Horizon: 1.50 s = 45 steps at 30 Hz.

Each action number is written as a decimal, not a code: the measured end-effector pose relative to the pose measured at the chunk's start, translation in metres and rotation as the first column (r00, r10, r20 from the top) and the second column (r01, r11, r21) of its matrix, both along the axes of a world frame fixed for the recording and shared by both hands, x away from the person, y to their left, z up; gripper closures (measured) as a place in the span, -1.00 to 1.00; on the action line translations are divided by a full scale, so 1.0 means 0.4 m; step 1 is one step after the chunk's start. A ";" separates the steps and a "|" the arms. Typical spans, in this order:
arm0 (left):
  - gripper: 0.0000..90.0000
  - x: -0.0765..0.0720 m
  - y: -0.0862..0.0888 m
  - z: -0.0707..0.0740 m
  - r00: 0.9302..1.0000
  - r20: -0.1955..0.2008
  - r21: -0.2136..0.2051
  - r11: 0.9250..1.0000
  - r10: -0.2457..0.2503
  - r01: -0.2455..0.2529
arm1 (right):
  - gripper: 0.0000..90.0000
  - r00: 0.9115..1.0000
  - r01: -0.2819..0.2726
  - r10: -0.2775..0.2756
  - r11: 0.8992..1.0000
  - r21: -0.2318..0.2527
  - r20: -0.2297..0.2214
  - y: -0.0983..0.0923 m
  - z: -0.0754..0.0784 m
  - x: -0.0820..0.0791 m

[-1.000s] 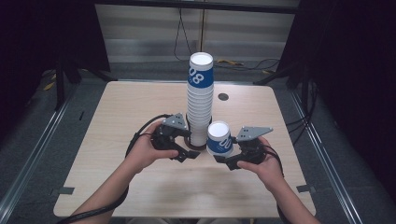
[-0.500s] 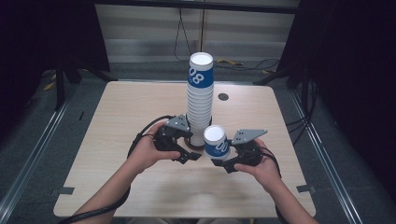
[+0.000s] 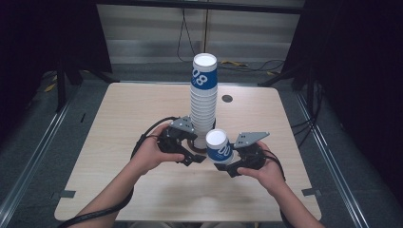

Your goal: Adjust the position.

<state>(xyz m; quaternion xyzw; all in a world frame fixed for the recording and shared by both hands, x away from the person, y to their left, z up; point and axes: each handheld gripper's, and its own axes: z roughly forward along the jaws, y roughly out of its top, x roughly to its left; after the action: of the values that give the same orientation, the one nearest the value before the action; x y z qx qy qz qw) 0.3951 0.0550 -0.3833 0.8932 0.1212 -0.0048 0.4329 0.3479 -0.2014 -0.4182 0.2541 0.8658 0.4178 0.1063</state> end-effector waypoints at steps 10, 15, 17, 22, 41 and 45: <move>-0.67 -0.002 -0.007 0.007 1.000 0.002 0.004 1.000 -0.018 0.018 | -0.57 0.999 -0.026 0.026 0.999 -0.041 -0.020 0.006 -0.002 0.000; -0.67 -0.001 -0.017 0.014 0.999 0.009 0.004 0.999 -0.036 0.036 | -0.57 0.999 -0.040 0.039 0.998 -0.054 -0.026 0.013 -0.003 0.002; -0.67 -0.003 -0.021 0.016 1.000 0.004 0.004 1.000 -0.029 0.029 | -0.57 0.999 -0.043 0.041 0.998 -0.056 -0.028 0.016 -0.003 0.003; -0.67 0.002 -0.027 0.018 0.999 0.007 0.022 0.999 -0.050 0.050 | -0.57 0.998 -0.054 0.052 0.996 -0.069 -0.033 0.021 -0.005 0.005; -0.67 0.006 -0.054 0.029 0.997 0.005 0.076 0.994 -0.082 0.081 | -0.58 0.996 -0.084 0.080 0.992 -0.099 -0.048 0.029 -0.005 0.007; -0.66 0.003 -0.060 0.032 0.996 0.003 0.085 0.992 -0.090 0.090 | -0.58 0.995 -0.091 0.086 0.990 -0.106 -0.049 0.031 -0.004 0.008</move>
<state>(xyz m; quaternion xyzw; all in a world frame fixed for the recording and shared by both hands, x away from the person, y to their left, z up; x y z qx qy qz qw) 0.3963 0.0309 -0.3704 0.9153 0.0796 -0.0163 0.3945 0.3511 -0.1889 -0.4200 0.2184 0.8998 0.3687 0.0821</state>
